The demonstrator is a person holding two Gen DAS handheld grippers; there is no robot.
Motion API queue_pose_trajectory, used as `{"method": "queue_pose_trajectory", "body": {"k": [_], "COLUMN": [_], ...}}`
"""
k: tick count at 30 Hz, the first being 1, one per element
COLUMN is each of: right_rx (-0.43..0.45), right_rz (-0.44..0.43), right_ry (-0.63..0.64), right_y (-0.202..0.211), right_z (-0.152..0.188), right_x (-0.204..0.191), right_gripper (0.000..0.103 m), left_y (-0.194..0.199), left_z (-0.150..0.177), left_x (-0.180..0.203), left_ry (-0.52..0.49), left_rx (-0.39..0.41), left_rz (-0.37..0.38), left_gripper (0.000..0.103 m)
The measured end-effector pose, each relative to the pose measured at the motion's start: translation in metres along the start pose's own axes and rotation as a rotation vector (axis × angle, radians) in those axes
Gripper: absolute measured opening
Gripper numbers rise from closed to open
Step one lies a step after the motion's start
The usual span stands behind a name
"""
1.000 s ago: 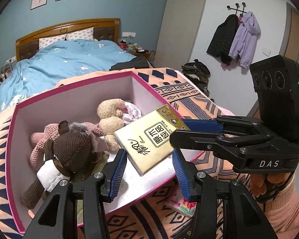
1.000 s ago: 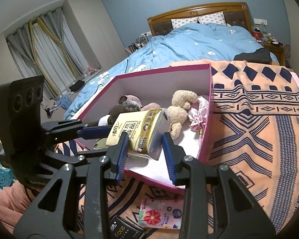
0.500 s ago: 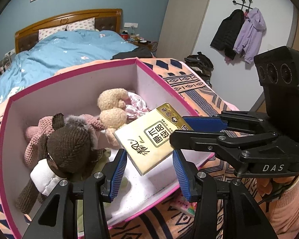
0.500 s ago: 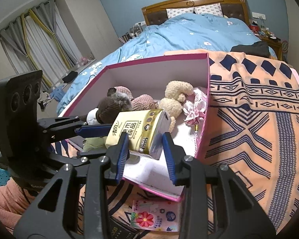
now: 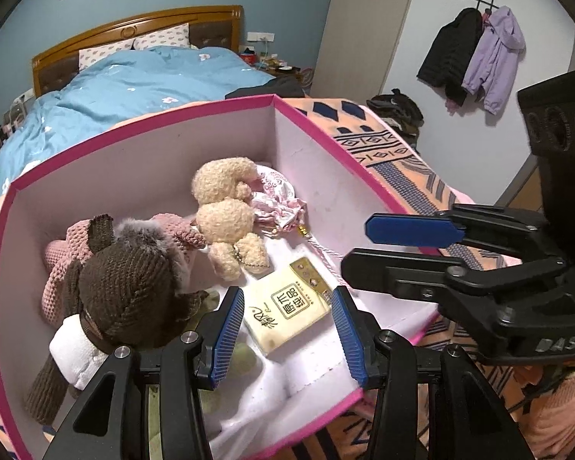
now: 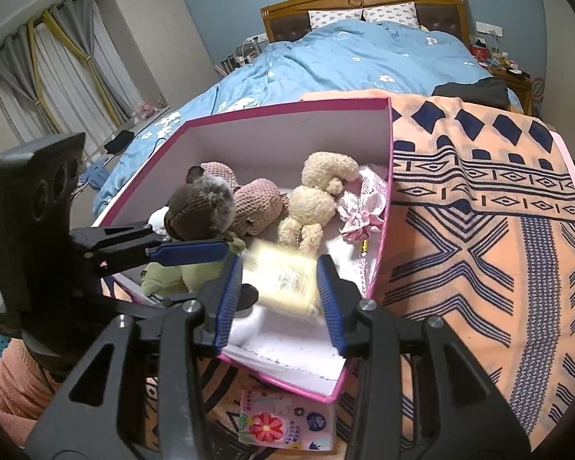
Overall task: Organize objects
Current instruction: 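Lower the gold pack into the box and open the right gripper, then move the right gripper down to the pink floral tissue pack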
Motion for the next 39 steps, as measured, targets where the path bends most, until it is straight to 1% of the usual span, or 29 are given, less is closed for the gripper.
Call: {"method": "queue_pose_trajectory", "body": {"k": [4, 6, 12, 14, 16, 19, 20, 23, 25, 29, 32, 34, 39], "right_rx": [0.02, 0.036, 0.117, 0.138, 0.161, 0.171, 0.172, 0.164, 0.147, 0.119, 0.08, 0.045, 0.01], "right_rz": [-0.012, -0.018, -0.064, -0.079, -0.096, -0.098, -0.096, -0.087, -0.075, -0.081, -0.081, -0.072, -0.072], "right_ry": [-0.004, -0.004, -0.002, -0.006, -0.012, -0.01, -0.008, -0.008, -0.017, -0.056, -0.087, -0.111, -0.158], "right_y": [0.006, 0.01, 0.04, 0.049, 0.059, 0.069, 0.071, 0.074, 0.072, 0.064, 0.052, 0.044, 0.029], "right_z": [0.002, 0.004, 0.01, 0.013, 0.017, 0.026, 0.029, 0.041, 0.051, 0.07, 0.086, 0.099, 0.116], "right_x": [-0.001, -0.002, -0.012, -0.014, -0.017, -0.019, -0.02, -0.019, -0.016, -0.01, -0.004, 0.001, 0.009], "right_gripper": [0.044, 0.044, 0.044, 0.045, 0.046, 0.046, 0.046, 0.049, 0.049, 0.049, 0.049, 0.049, 0.049], "left_y": [0.0, 0.004, 0.028, 0.039, 0.052, 0.067, 0.072, 0.08, 0.083, 0.079, 0.07, 0.059, 0.032], "left_z": [-0.001, 0.0, 0.003, 0.005, 0.009, 0.014, 0.017, 0.025, 0.032, 0.046, 0.059, 0.068, 0.091], "left_x": [-0.001, -0.001, 0.002, 0.008, 0.015, 0.023, 0.026, 0.032, 0.034, 0.04, 0.038, 0.036, 0.033], "left_ry": [0.0, 0.005, -0.007, -0.031, -0.052, -0.073, -0.079, -0.087, -0.082, -0.081, -0.067, -0.053, -0.004], "left_rx": [0.029, 0.046, 0.128, 0.167, 0.208, 0.243, 0.254, 0.27, 0.268, 0.246, 0.209, 0.17, 0.081], "left_rz": [-0.022, -0.019, -0.039, -0.053, -0.064, -0.062, -0.056, -0.054, -0.043, -0.023, -0.01, 0.003, 0.032], "left_gripper": [0.048, 0.05, 0.062, 0.069, 0.071, 0.074, 0.076, 0.077, 0.077, 0.077, 0.077, 0.077, 0.077]}}
Point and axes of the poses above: each gripper's, at about its wrist camera, not at the fingertips, and y roughly against the way its jaws point, x to its right, z to its underside, the point moved 10 cm from there along -y, roughly the way its jaws point, and after that the axes turned 10 degrees about y, right-handed, at the moved point
